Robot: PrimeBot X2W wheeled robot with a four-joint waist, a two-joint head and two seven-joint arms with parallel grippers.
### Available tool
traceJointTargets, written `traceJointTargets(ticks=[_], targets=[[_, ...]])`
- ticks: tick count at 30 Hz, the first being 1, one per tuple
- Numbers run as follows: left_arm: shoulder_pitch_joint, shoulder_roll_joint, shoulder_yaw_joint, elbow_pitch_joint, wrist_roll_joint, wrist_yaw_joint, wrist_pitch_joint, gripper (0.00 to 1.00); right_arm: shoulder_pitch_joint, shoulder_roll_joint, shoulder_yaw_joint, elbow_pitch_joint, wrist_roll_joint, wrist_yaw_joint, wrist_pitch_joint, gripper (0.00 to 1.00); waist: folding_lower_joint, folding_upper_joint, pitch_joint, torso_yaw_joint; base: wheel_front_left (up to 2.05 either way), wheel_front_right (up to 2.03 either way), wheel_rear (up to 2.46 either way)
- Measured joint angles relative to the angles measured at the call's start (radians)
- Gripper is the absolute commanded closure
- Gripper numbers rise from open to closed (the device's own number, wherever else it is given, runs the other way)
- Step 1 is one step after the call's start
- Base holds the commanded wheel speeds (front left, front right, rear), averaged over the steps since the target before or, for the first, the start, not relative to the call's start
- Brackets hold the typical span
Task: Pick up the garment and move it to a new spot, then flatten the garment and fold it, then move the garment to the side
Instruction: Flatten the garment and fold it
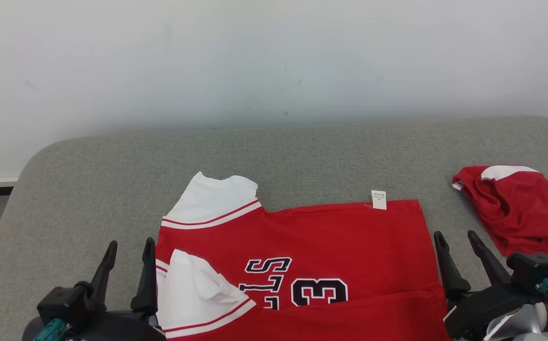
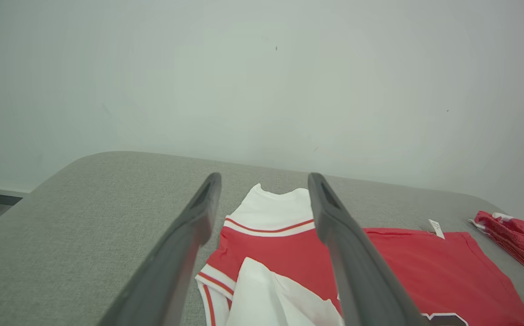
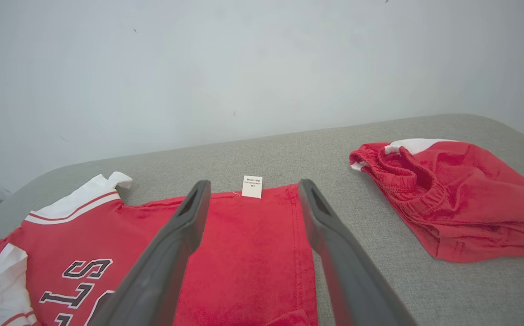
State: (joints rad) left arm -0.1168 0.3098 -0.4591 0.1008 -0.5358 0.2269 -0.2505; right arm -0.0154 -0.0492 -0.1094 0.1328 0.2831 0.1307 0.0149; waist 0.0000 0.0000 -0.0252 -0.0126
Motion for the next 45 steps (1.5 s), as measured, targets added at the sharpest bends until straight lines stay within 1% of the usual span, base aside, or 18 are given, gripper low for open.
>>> traceJointTargets(ticks=[3,5,11,15,18,25,38,42,45], targets=[[-0.001,-0.001,-0.002,0.009,0.007,-0.008,-0.002,0.0,-0.004,0.001,0.003,0.002,-0.018,0.0,-0.025,0.0,0.0,-0.0001,0.0,-0.002,0.0,0.0,0.0],[-0.007,0.002,-0.015,0.032,0.011,-0.031,-0.005,0.0,-0.016,0.0,0.002,0.004,-0.042,0.0,-0.062,0.0,0.0,-0.0001,-0.002,-0.004,0.0,0.0,0.0],[-0.023,0.008,-0.026,0.06,0.003,-0.039,0.046,0.0,-0.019,0.0,0.009,0.014,-0.098,0.0,-0.095,0.0,0.0,0.0,-0.005,-0.006,0.0,0.0,0.0],[-0.026,0.01,-0.012,0.066,-0.031,-0.025,0.095,0.0,-0.023,0.0,0.026,0.031,-0.129,0.0,-0.096,0.0,0.0,0.0,-0.005,-0.009,0.0,0.0,0.0],[-0.026,0.016,-0.001,0.059,-0.045,-0.022,0.108,0.0,-0.029,0.001,0.041,0.038,-0.148,0.0,-0.098,0.0,0.0,0.0,-0.004,-0.01,0.0,0.0,0.0],[-0.018,0.031,0.005,0.038,-0.046,-0.007,0.115,0.0,-0.036,0.0,0.045,0.045,-0.146,0.0,-0.1,0.0,0.0,0.0,0.002,-0.009,0.0,0.0,0.0],[-0.021,0.043,-0.018,0.015,-0.033,0.0,0.127,0.0,-0.041,0.0,0.044,0.045,-0.139,0.0,-0.097,0.0,0.0,0.0,0.009,-0.009,0.0,0.0,0.0],[-0.036,0.051,-0.033,0.004,-0.023,-0.007,0.14,0.0,-0.053,0.0,0.052,0.04,-0.142,0.0,-0.074,0.0,0.0,0.0,0.016,-0.011,0.0,0.0,0.0],[-0.058,0.055,-0.044,0.001,-0.013,-0.008,0.164,0.0,-0.071,0.001,0.054,0.03,-0.164,0.0,-0.023,0.0,0.0,0.0,0.023,-0.012,0.0,0.0,0.0]])
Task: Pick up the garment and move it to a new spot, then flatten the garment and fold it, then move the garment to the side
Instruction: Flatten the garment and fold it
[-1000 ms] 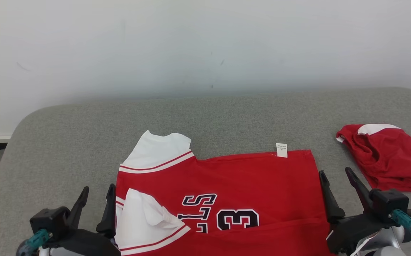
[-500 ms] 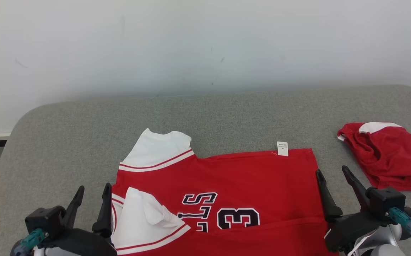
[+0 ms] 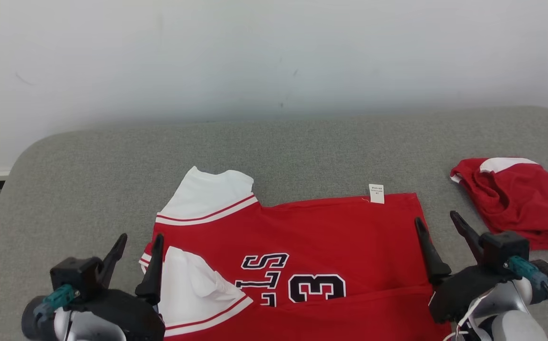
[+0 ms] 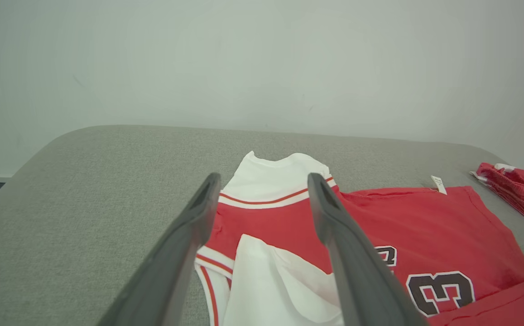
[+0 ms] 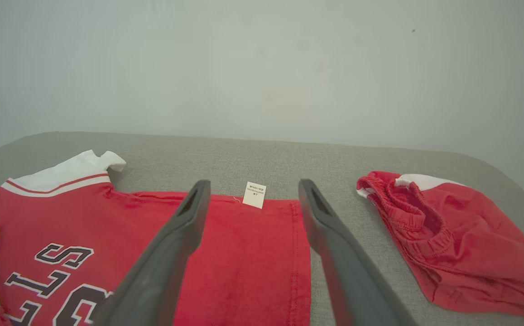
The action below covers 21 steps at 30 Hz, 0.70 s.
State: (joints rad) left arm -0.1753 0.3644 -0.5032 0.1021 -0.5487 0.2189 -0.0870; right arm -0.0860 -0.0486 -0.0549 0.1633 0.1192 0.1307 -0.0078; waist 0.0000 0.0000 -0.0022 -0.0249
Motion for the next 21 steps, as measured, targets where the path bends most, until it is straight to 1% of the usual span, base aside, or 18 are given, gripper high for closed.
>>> traceJointTargets(ticks=[4,7,10,11,14,16,18,21], targets=[[-0.06,0.003,-0.014,0.004,0.01,-0.007,0.065,0.0,-0.038,-0.001,0.001,-0.021,-0.035,0.0,0.114,0.0,0.0,0.0,0.021,0.001,0.0,0.0,0.0],[-0.123,0.002,-0.02,0.017,0.002,-0.018,0.126,0.0,-0.074,-0.001,0.019,-0.043,-0.038,0.0,0.235,0.0,0.0,0.0,0.044,0.002,0.0,0.0,0.0],[-0.216,0.006,-0.026,0.039,0.006,-0.025,0.194,0.0,-0.116,-0.025,0.021,-0.065,-0.034,0.0,0.353,0.0,0.0001,0.0,0.071,0.004,0.0,0.0,0.0],[-0.272,0.004,-0.036,0.059,0.007,-0.026,0.251,0.0,-0.148,-0.04,0.019,-0.076,-0.029,0.0,0.428,0.0,0.0001,0.0001,0.091,0.004,0.0,0.0,0.0],[-0.361,-0.013,-0.037,0.091,0.003,-0.026,0.327,0.0,-0.202,-0.061,0.018,-0.093,-0.012,0.0,0.521,0.0,0.0001,0.0001,0.123,0.003,0.0,0.0,0.0],[-0.424,-0.043,-0.022,0.114,-0.025,-0.021,0.354,0.0,-0.24,-0.078,0.017,-0.103,0.003,0.0,0.578,0.0,0.0001,0.0001,0.148,0.004,0.0,0.0,0.0],[-0.489,-0.061,-0.028,0.15,-0.026,-0.021,0.397,0.0,-0.278,-0.086,0.014,-0.102,0.028,0.0,0.65,0.0,0.0001,0.0001,0.176,0.004,0.0,0.0,0.0],[-0.577,-0.07,-0.039,0.216,-0.02,-0.016,0.459,0.0,-0.337,-0.105,0.016,-0.092,0.05,0.0,0.721,0.0,0.0002,0.0001,0.219,0.005,0.0,0.0,0.0]])
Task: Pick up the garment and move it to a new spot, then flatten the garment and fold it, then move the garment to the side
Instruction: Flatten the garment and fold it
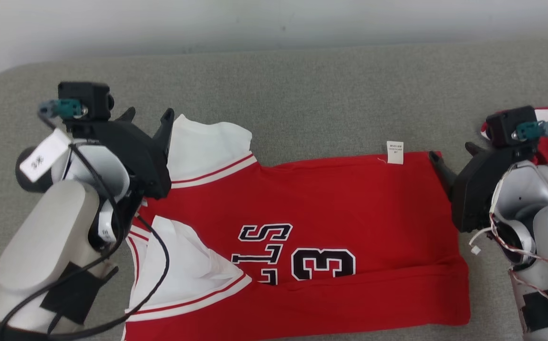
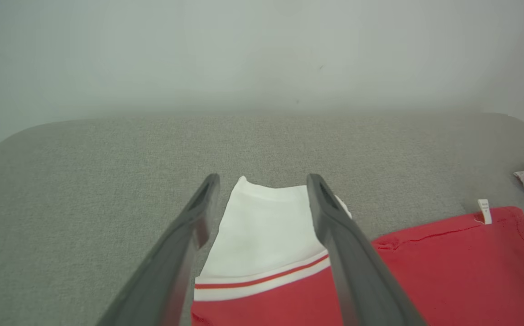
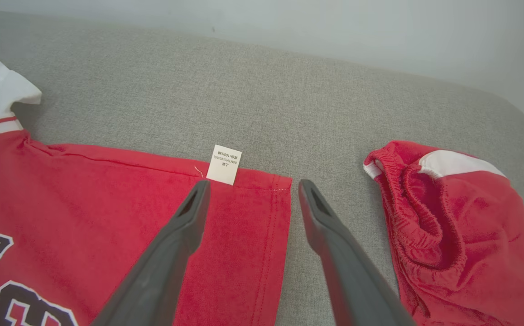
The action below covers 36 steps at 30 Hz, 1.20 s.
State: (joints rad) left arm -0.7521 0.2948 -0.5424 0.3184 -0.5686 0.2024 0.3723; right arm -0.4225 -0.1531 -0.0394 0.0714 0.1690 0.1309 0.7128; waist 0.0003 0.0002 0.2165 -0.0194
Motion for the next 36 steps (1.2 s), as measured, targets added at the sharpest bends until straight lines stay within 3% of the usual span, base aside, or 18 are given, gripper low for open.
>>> traceJointTargets(ticks=[14,36], targets=[[-0.239,-0.032,-0.067,0.293,0.042,-0.035,0.156,0.0,-0.2,-0.001,0.027,0.143,0.028,0.0,0.097,0.0,-0.0001,0.0001,0.164,-0.005,0.0,0.0,0.0],[-0.407,-0.049,-0.09,0.537,0.057,-0.08,0.119,0.0,-0.337,0.035,0.086,0.274,0.022,0.0,0.052,0.0,-0.0002,0.0,0.269,-0.062,0.0,0.0,0.0]])
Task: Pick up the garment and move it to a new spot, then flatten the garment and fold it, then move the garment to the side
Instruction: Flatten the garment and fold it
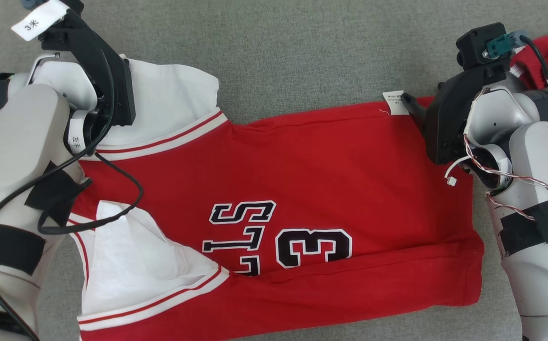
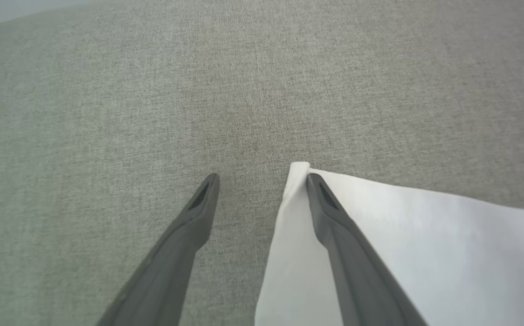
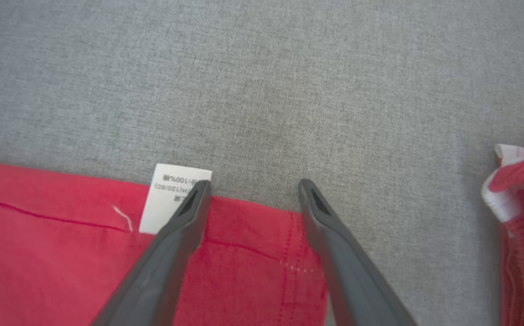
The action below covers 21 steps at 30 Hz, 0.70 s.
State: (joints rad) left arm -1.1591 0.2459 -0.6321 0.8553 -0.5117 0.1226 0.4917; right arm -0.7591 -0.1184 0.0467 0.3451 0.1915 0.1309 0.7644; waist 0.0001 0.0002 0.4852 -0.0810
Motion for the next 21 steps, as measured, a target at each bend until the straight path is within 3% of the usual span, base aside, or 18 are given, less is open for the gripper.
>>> traceJointTargets(ticks=[5,6,8,10,11,12,13,14,21], targets=[[-0.022,-0.012,-0.006,0.025,-0.003,-0.012,0.012,0.0,-0.009,0.001,0.002,0.011,0.001,0.0,-0.017,0.0,-0.0001,0.0,0.018,-0.003,0.0,0.0,0.0],[-0.027,-0.014,-0.008,0.03,-0.004,-0.018,0.02,0.12,-0.011,0.001,0.002,0.014,0.001,0.0,-0.019,0.0,-0.0001,0.0,0.02,-0.003,0.0,0.0,0.0],[-0.038,-0.018,-0.011,0.037,-0.01,-0.027,0.036,0.25,-0.016,0.001,0.002,0.017,0.002,0.0,-0.025,0.0,-0.0002,-0.0001,0.023,-0.001,0.0,0.0,0.0],[-0.045,-0.024,-0.014,0.041,-0.014,-0.035,0.049,0.31,-0.021,0.0,0.003,0.02,0.002,0.0,-0.027,0.0,-0.0001,-0.0001,0.025,0.002,0.0,0.0,0.0],[-0.048,-0.026,-0.015,0.044,-0.016,-0.035,0.058,0.51,-0.022,-0.001,0.003,0.021,0.002,0.0,-0.027,0.0,-0.0001,0.0,0.024,0.003,0.0,0.0,0.0],[-0.05,-0.028,-0.017,0.045,-0.017,-0.035,0.065,0.61,-0.023,-0.001,0.002,0.023,0.002,0.0,-0.03,0.0,-0.0001,0.0,0.023,0.005,0.0,0.0,0.0],[-0.051,-0.029,-0.019,0.046,-0.018,-0.036,0.069,0.88,-0.023,-0.001,0.002,0.025,0.002,0.0,-0.03,0.0,-0.0001,-0.0001,0.022,0.006,0.0,0.0,0.0],[-0.051,-0.03,-0.021,0.047,-0.019,-0.038,0.073,1.0,-0.024,-0.001,0.002,0.026,0.002,0.0,-0.031,0.0,-0.0001,-0.0001,0.021,0.007,0.0,0.0,0.0],[-0.051,-0.029,-0.008,0.035,-0.054,-0.062,0.083,1.0,-0.044,-0.001,0.013,0.033,0.002,0.0,-0.026,0.0,-0.0002,-0.0002,0.028,0.01,0.0,0.0,0.0]])
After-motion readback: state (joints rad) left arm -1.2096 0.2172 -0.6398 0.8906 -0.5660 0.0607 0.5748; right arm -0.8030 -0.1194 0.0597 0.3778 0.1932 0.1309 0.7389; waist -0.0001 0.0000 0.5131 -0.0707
